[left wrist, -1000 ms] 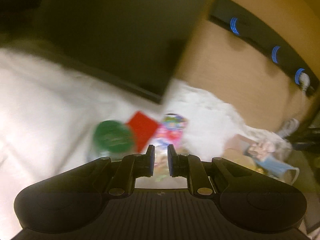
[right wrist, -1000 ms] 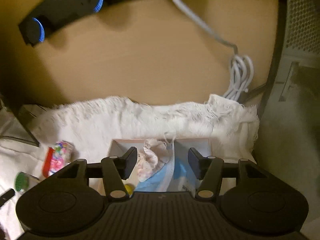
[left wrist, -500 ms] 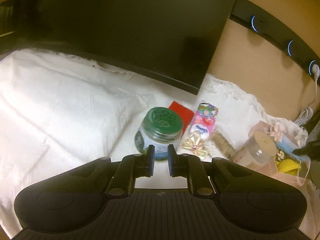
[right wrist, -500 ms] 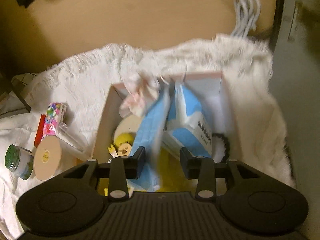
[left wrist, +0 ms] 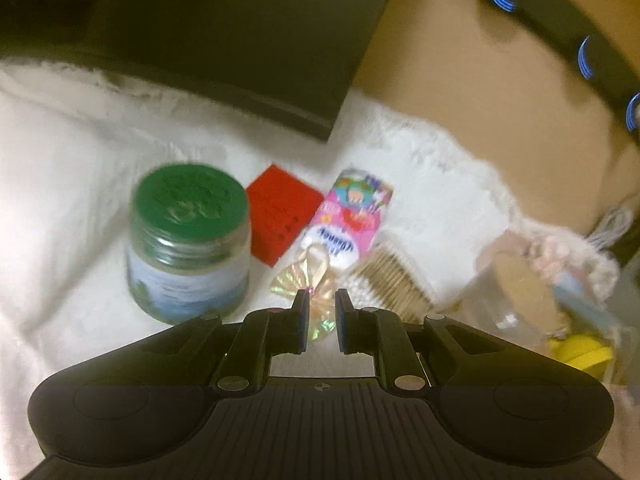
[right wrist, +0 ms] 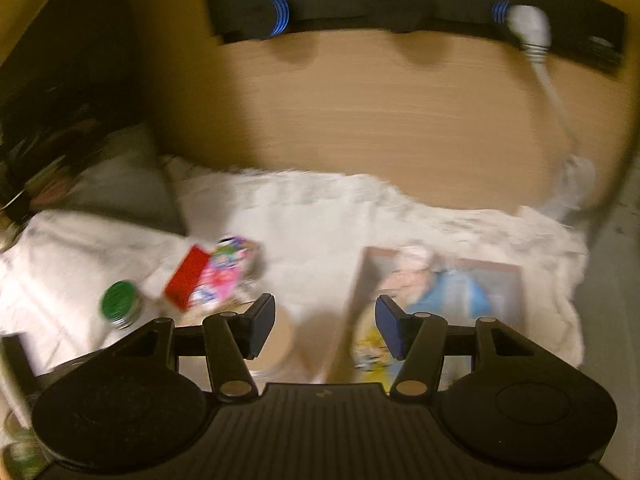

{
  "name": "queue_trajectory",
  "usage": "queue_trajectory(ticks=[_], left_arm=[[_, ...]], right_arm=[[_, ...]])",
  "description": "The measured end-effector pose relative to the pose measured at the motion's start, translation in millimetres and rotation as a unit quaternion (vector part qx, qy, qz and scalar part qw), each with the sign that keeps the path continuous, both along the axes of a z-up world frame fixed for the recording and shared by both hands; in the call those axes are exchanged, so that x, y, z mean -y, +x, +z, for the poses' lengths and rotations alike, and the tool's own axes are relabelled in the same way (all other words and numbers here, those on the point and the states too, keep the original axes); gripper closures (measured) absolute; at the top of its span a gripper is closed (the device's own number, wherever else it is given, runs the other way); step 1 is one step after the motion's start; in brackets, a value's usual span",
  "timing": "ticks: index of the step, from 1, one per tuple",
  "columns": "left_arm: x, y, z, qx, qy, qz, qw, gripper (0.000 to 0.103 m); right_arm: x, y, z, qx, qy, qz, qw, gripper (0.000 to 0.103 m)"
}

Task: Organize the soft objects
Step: 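Reach the right tool to the pink cartoon tissue pack and grasp it, then hold the tissue pack with the right tool while the left tool reaches the cotton swab pack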

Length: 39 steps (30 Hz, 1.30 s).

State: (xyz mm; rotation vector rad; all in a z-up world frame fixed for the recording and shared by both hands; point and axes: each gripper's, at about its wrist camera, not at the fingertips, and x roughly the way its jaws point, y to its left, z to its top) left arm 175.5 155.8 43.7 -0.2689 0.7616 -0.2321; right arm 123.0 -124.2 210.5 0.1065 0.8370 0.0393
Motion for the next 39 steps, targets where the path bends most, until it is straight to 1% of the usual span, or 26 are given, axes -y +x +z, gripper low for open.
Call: queue_trajectory(ticks=[2, 4, 7, 9, 12, 15, 17, 21, 23, 26, 28, 29, 30, 32, 34, 39], left_arm=[[1.2, 2.8, -5.6, -0.012, -0.003, 0.003, 0.9999, 0.088], [-0.8, 0.5, -7.5, -0.018, -0.014, -0.012, 0.9997, 0.088], [-4.7, -6.6, -5.8, -0.024, -0.015, -0.045, 0.9986, 0.088], [-12.3, -15.3, -1.5, -0.025, -0.020, -0.072, 0.9968, 0.088], [-27.4, -30.5, 5.6, -0.018, -0.023, -0.093, 0.9953, 0.088], [-47.7, -44.2, 9.3, -0.017, -0.022, -0.098, 0.9948, 0.088], [-59.3, -49.5, 10.5, -0.018, -0.025, -0.093, 0.9952, 0.088], [-79.2, -55.0, 7.9, -0.021, -0.032, -0.072, 0.9967, 0.088], [-85.5, -55.1, 5.8, -0.024, -0.032, -0.064, 0.9972, 0.088], [-92.9, -54.1, 0.8, -0.030, -0.039, -0.049, 0.9976, 0.088], [-93.6, -52.9, -2.3, -0.036, -0.043, -0.045, 0.9974, 0.088], [-92.2, -52.9, -3.3, -0.038, -0.043, -0.046, 0.9973, 0.088], [-90.5, -52.8, -4.0, -0.040, -0.042, -0.048, 0.9972, 0.088], [-86.6, -51.3, -4.7, -0.041, -0.041, -0.051, 0.9970, 0.088], [-83.5, -51.2, -5.0, -0.039, -0.042, -0.052, 0.9970, 0.088], [-77.7, -51.6, -9.6, -0.042, -0.048, -0.050, 0.9967, 0.088]], right_arm=[[-11.2, 10.4, 3.2, -0.022, 0.028, 0.019, 0.999, 0.045], [-23.4, 25.8, 3.6, -0.044, 0.058, 0.037, 0.997, 0.035], [-45.8, 63.2, -4.8, -0.078, 0.104, 0.030, 0.991, 0.032], [-63.7, 90.5, -17.4, -0.102, 0.121, 0.024, 0.987, 0.032], [-98.6, 136.0, -45.9, -0.142, 0.116, 0.022, 0.983, 0.032], [-129.0, 173.9, -76.2, -0.162, 0.082, 0.009, 0.983, 0.032], [-140.0, 194.7, -94.2, -0.172, 0.062, -0.011, 0.983, 0.032], [-144.9, 217.7, -117.9, -0.183, 0.042, -0.042, 0.981, 0.032], [-147.6, 226.2, -126.3, -0.190, 0.032, -0.046, 0.980, 0.032], [-150.8, 235.3, -141.3, -0.219, 0.001, -0.048, 0.975, 0.032], [-149.2, 237.6, -150.6, -0.238, -0.007, -0.047, 0.970, 0.034], [-145.5, 237.0, -155.6, -0.251, -0.003, -0.054, 0.967, 0.036], [-141.4, 235.0, -158.3, -0.259, 0.009, -0.058, 0.964, 0.047], [-135.2, 228.8, -161.0, -0.272, 0.029, -0.054, 0.960, 0.049], [-132.7, 219.1, -160.3, -0.279, 0.030, -0.048, 0.958, 0.051], [-136.8, 184.6, -151.0, -0.300, 0.044, 0.004, 0.953, 0.053]])
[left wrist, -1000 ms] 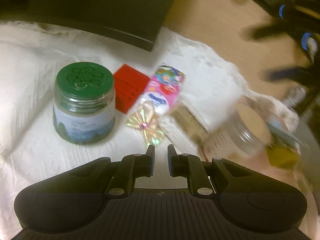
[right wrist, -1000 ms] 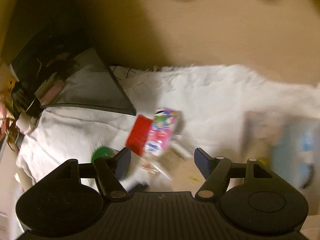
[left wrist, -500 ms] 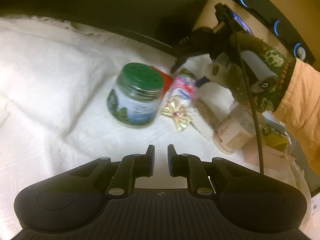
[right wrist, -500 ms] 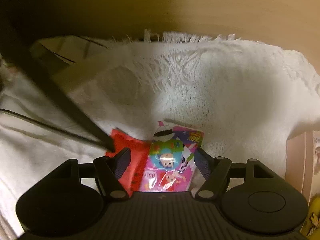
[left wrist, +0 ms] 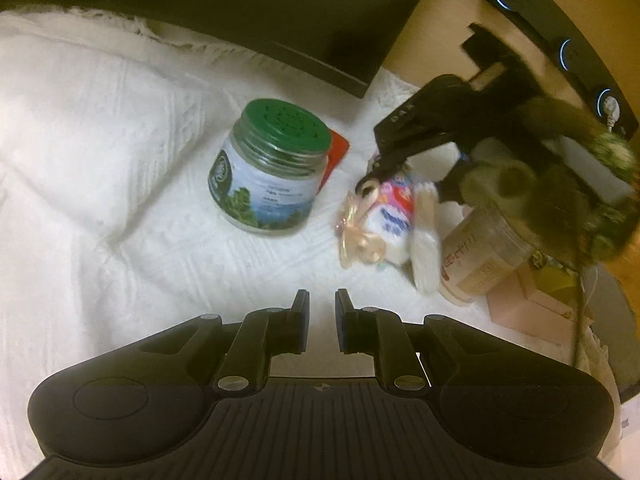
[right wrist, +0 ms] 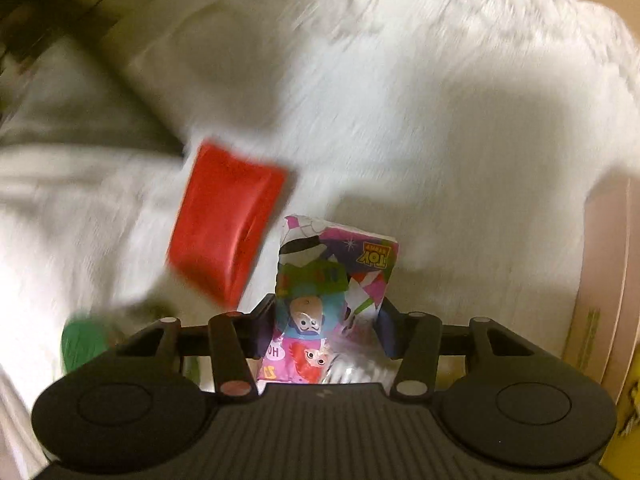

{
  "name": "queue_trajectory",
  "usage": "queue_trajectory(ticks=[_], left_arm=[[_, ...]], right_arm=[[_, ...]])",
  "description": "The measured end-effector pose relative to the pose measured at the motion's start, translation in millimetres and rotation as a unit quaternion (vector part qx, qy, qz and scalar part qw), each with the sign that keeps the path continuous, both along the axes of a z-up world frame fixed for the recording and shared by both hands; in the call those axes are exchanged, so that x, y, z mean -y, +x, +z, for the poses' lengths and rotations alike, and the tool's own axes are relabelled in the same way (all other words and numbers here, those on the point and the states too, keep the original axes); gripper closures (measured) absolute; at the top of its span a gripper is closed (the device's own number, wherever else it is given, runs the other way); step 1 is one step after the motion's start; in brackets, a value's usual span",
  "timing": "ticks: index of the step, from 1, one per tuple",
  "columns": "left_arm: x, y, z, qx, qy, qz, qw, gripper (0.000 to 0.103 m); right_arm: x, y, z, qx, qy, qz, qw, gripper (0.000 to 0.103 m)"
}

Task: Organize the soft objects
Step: 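Hold the tissue pack with the right tool while the left tool reaches the cotton swab pack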

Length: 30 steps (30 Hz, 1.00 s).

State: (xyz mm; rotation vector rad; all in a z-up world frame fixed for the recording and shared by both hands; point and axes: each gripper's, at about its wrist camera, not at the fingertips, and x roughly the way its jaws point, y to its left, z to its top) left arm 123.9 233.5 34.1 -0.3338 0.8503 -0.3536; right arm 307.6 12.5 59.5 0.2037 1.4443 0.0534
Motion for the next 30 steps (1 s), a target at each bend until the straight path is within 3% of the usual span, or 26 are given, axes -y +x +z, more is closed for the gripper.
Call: queue_trajectory(ticks=[5, 11, 16, 18, 24, 30], left_arm=[[3.8, 2.1, 4.0, 0.000, 0.024, 0.019, 0.9995, 0.088], [8.5, 6.2, 9.8, 0.016, 0.032, 0.024, 0.9990, 0.088], [33.1, 23.0, 12.6, 0.034, 0.041, 0.013, 0.9985, 0.088], [46.6, 29.6, 12.3, 0.037, 0.044, 0.006, 0.9983, 0.088], [71.2, 34.7, 24.6, 0.037, -0.014, -0.038, 0.9985, 0.088], [75.9, 27.8, 27.3, 0.053, 0.054, -0.015, 0.9970, 0.088]], right_arm=[[-4.6, -36.1, 27.5, 0.006, 0.018, 0.052, 0.998, 0.054], [4.4, -46.6, 96.7, 0.127, -0.001, 0.100, 0.987, 0.054], [18.1, -58.7, 133.6, 0.173, 0.026, 0.111, 0.978, 0.054], [11.7, -61.8, 134.1, 0.182, 0.025, 0.110, 0.977, 0.054], [29.6, -80.1, 137.3, 0.204, 0.014, 0.113, 0.972, 0.054], [44.0, -88.4, 147.1, 0.231, 0.003, 0.110, 0.967, 0.054]])
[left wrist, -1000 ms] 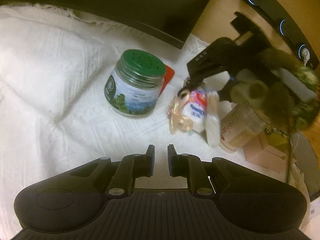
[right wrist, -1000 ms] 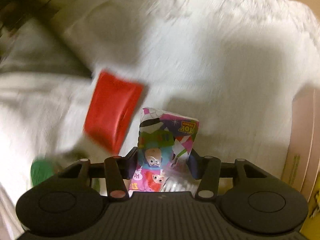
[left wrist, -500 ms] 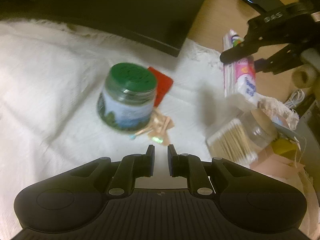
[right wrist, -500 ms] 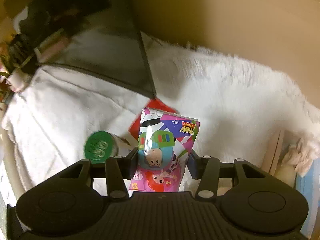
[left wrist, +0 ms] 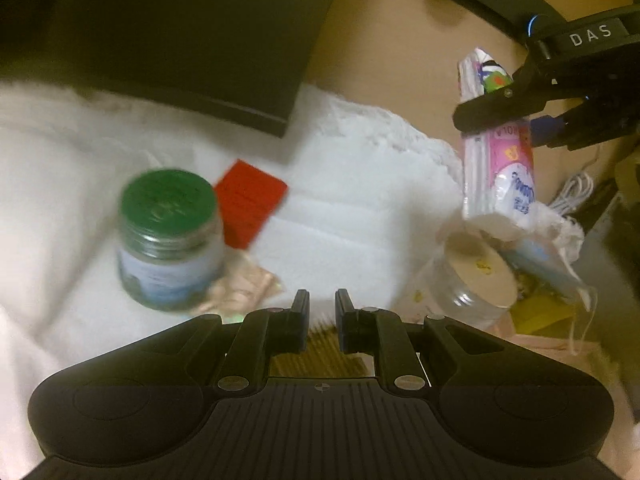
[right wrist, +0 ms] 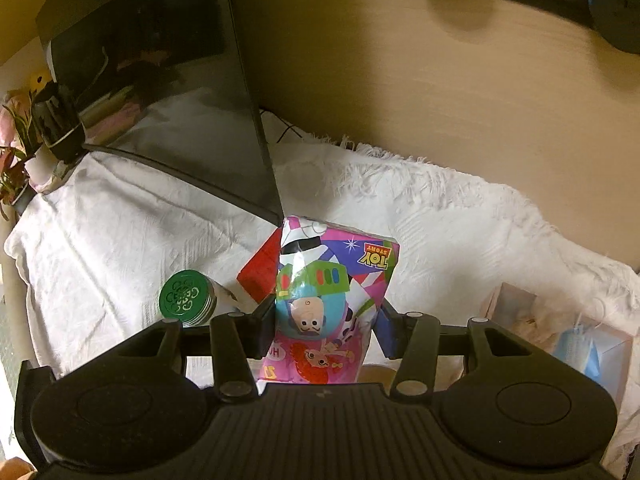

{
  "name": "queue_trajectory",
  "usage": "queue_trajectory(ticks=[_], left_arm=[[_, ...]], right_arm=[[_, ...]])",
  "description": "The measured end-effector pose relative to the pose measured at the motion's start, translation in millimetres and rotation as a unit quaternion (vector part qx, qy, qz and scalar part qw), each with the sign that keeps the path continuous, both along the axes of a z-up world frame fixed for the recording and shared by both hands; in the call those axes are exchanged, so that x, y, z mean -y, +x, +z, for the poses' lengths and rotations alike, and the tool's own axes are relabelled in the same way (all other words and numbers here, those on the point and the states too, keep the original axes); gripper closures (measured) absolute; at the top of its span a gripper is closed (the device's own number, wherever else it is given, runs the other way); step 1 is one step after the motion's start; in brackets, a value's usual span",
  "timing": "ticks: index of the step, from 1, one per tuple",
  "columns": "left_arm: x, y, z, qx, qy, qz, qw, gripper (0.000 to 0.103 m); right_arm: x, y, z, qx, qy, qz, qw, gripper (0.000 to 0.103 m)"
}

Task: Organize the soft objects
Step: 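Hold the tissue pack with the right tool while the left tool reaches the cotton swab pack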

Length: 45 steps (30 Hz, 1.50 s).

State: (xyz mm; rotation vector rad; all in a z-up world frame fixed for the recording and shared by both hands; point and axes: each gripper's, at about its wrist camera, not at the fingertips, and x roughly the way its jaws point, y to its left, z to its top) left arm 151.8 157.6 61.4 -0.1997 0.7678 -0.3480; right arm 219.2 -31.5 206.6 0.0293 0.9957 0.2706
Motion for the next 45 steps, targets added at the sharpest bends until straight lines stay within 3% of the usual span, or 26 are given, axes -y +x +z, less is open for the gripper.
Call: queue_trajectory(ticks=[3, 6, 8, 10, 12, 14, 23, 26, 29, 30, 34, 36, 40, 43, 45], left_arm=[[7.7, -2.2, -3.8, -0.012, 0.017, -0.005, 0.9998, 0.088], [42.6, -7.9, -19.3, 0.002, 0.090, -0.040, 0.9951, 0.087], [68.1, -14.1, -34.7, 0.017, 0.168, -0.077, 0.9827, 0.082], [83.1, -25.2, -40.9, 0.058, 0.220, -0.099, 0.9687, 0.079], [89.1, -31.0, -44.1, 0.078, 0.254, -0.118, 0.9567, 0.078], [85.8, -32.4, -44.6, 0.079, 0.261, -0.123, 0.9542, 0.075], [28.0, -35.7, -43.9, 0.054, 0.250, -0.072, 0.9642, 0.075], [21.5, -38.0, -40.9, 0.041, 0.221, -0.055, 0.9727, 0.074], [22.9, -35.7, -40.1, 0.026, 0.186, -0.053, 0.9808, 0.049], [23.4, -35.7, -39.6, 0.023, 0.177, -0.054, 0.9824, 0.046], [11.9, -34.8, -35.3, 0.008, 0.129, -0.050, 0.9904, 0.046], [-2.0, -35.9, -30.2, -0.004, 0.100, -0.016, 0.9949, 0.047], [-23.4, -29.4, -30.7, -0.021, 0.135, 0.095, 0.9860, 0.051], [-29.1, -23.3, -37.7, -0.043, 0.096, 0.096, 0.9898, 0.051], [-19.4, -22.3, -37.8, -0.034, 0.099, 0.076, 0.9916, 0.050]], right_arm=[[2.2, -1.1, 1.3, 0.002, 0.006, 0.004, 1.000, 0.054], [-2.2, 4.6, -2.4, -0.001, 0.006, 0.005, 1.000, 0.054], [-8.4, 8.3, -6.7, -0.005, 0.011, 0.011, 1.000, 0.054], [-15.3, 12.2, -12.8, -0.012, 0.008, 0.016, 1.000, 0.054], [-21.0, 15.2, -18.4, -0.015, 0.006, 0.021, 1.000, 0.054], [-24.4, 18.6, -24.1, -0.019, 0.009, 0.022, 1.000, 0.054], [-44.1, 32.1, -77.0, -0.075, -0.001, 0.020, 0.997, 0.054], [-51.4, 38.6, -97.9, -0.094, -0.015, 0.017, 0.995, 0.054], [-58.6, 45.2, -116.4, -0.113, -0.028, 0.015, 0.993, 0.053], [-60.7, 47.3, -121.5, -0.120, -0.032, 0.013, 0.992, 0.052], [-64.5, 56.0, -136.1, -0.144, -0.030, 0.010, 0.989, 0.050], [-68.0, 58.1, -137.2, -0.144, -0.035, 0.010, 0.989, 0.048], [-73.3, 60.8, -140.8, -0.156, -0.031, 0.012, 0.987, 0.046], [-79.2, 61.0, -143.2, -0.161, -0.035, 0.010, 0.986, 0.046], [-80.8, 60.1, -145.1, -0.164, -0.037, 0.014, 0.986, 0.046]])
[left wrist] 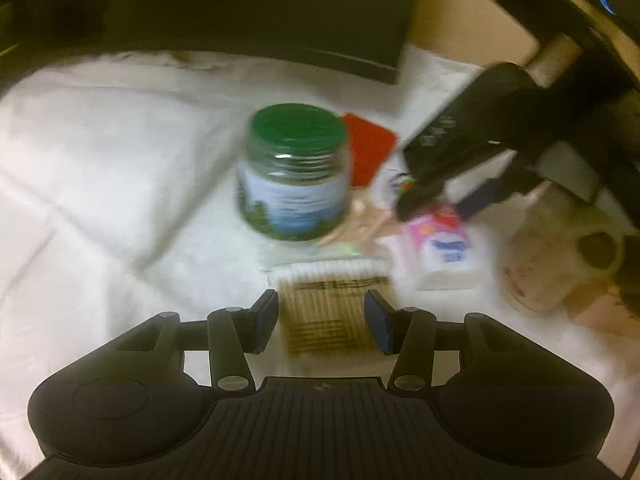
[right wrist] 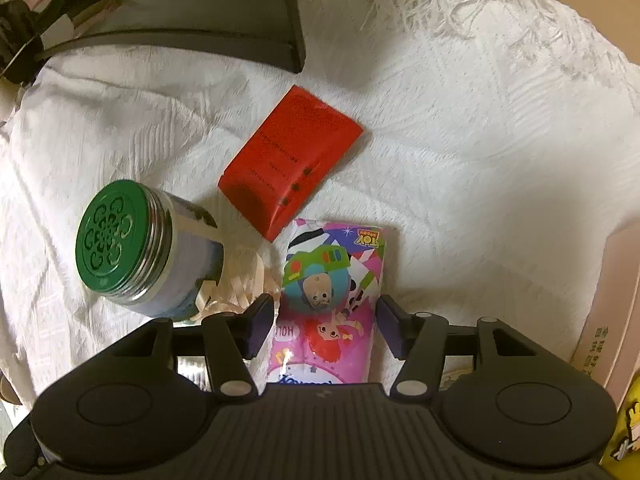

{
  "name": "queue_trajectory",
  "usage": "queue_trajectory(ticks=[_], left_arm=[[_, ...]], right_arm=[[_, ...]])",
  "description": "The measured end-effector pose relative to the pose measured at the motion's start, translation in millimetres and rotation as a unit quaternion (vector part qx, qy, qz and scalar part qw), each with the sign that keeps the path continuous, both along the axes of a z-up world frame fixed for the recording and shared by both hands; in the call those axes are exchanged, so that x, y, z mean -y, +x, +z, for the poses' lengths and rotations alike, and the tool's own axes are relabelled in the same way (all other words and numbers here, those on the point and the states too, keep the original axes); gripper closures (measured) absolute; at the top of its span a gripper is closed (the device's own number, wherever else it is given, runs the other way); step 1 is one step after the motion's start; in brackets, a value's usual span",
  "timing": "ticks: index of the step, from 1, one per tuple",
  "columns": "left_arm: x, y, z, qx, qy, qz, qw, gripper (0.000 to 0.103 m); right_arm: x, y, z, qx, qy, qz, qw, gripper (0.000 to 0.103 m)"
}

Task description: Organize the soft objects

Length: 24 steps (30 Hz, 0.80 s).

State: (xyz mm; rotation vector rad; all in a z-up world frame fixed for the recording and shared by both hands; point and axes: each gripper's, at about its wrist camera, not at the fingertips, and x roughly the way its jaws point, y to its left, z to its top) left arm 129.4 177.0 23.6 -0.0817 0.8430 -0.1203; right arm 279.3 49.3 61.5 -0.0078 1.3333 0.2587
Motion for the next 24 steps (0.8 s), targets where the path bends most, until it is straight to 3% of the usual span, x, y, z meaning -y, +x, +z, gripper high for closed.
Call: queue_trajectory(ticks=[6, 12, 18, 24], left_arm=[[30.3, -1.8, -5.9, 0.040, 0.052, -0.060, 0.9961, 0.047], [20.9, 9.0, -4.5, -0.003, 0.003, -0.058, 0.9983, 0.046], [26.2, 9.8, -7.0, 0.000, 0.018, -0.072, 0.9973, 0.043], [26.6, 1.8, -12.0, 0.032, 0.087, -0.131, 0.9870, 0.039]], right_arm=[[-2.4, -1.8, -5.3, 0.000, -0.019, 0.003, 1.000, 0.043], [-8.8, -1.4, -6.5, 0.006, -0.049, 0.010, 0.999, 0.043], [-8.5, -0.3, -11.9, 0.000, -0.049, 0.003, 0.999, 0.042], [-4.2, -12.8, 10.0, 0.034, -0.031, 0.017, 0.999, 0.043]])
